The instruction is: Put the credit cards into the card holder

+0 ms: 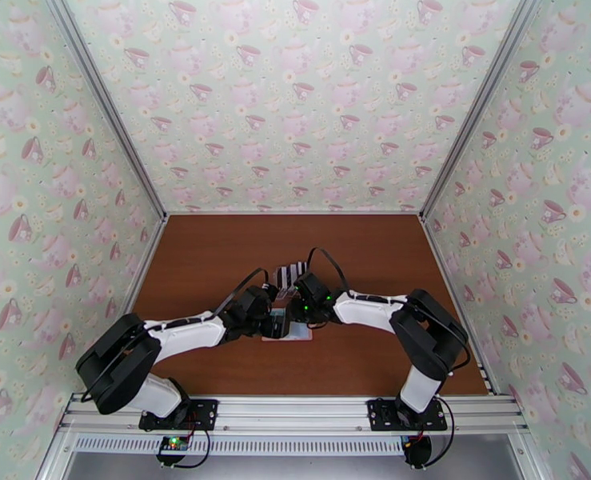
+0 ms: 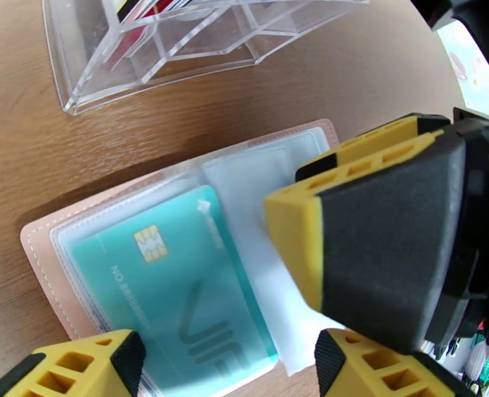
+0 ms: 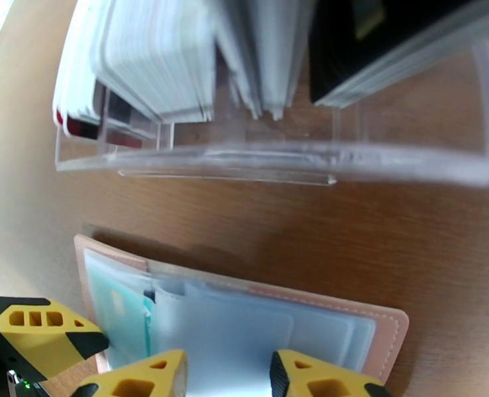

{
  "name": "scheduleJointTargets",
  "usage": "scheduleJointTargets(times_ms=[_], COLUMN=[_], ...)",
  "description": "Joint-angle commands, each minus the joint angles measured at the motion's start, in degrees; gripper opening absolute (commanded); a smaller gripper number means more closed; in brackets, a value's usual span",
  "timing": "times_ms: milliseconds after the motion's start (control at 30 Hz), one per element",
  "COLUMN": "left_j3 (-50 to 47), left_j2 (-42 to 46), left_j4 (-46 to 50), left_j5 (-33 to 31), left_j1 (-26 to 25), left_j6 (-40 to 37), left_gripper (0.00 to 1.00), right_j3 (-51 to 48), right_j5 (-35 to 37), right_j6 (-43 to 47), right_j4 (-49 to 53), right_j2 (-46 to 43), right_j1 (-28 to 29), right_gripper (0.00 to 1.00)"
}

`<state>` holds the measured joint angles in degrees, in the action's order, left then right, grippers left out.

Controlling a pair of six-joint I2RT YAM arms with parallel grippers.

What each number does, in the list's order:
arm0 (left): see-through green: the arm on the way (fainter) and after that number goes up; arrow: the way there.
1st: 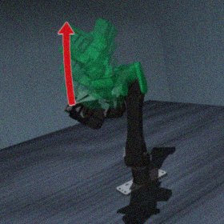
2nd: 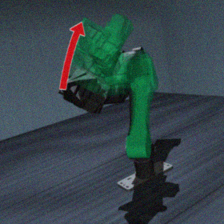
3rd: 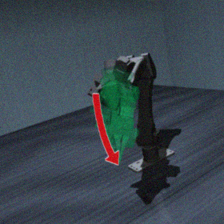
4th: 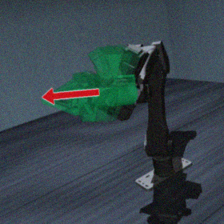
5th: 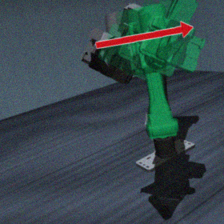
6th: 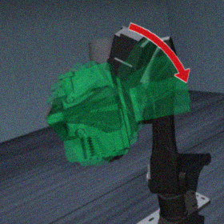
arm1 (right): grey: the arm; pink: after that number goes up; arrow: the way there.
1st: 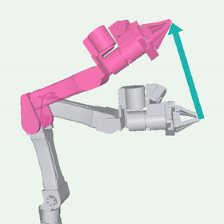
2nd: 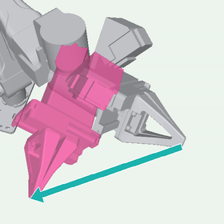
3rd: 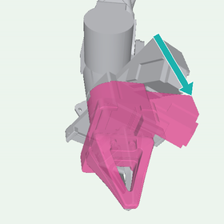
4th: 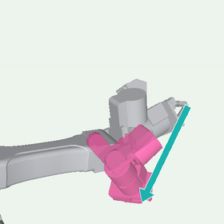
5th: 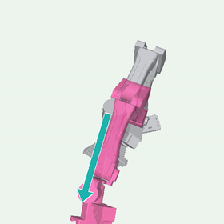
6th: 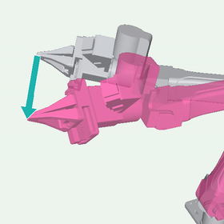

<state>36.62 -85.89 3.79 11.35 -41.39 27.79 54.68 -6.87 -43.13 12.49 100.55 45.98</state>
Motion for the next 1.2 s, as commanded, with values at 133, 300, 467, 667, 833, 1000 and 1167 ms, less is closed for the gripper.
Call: scheduleJointTargets(times_ms=[133,300,467,667,833,1000,1167], left_j3=[-2.71,-1.93,-1.64,-1.19,-1.22,-1.32,-1.29], left_j2=[-1.67,-3.21,-5.48,-7.86,-9.2,-9.76,-10.51], left_j4=[5.93,7.73,8.68,9.54,10.26,10.53,10.39], left_j5=[0.04,-1.63,-3.39,-5.3,-6.67,-7.86,-8.19], left_j1=[-0.26,-0.69,-1.07,-1.94,-2.52,-3.0,-3.45], left_j6=[-0.02,-0.32,-0.54,-0.39,0.06,0.46,0.86], left_gripper=[0.81,0.81,0.79,0.76,0.73,0.68,0.67], right_j3=[-3.49,-5.48,-6.71,-8.62,-10.36,-11.65,-11.55], right_j5=[-7.43,-10.75,-12.23,-14.07,-14.64,-15.01,-13.86], right_j6=[-5.72,-9.24,-11.3,-13.9,-15.12,-15.47,-13.96], right_j4=[-4.14,-9.19,-11.87,-15.29,-16.45,-16.03,-12.46], right_j2=[-0.95,-2.12,-3.33,-5.08,-8.16,-11.81,-14.86], right_j1=[1.39,1.33,1.37,0.63,-0.88,-2.54,-3.6], right_gripper=[0.4,0.4,0.4,0.4,0.41,0.42,0.42])
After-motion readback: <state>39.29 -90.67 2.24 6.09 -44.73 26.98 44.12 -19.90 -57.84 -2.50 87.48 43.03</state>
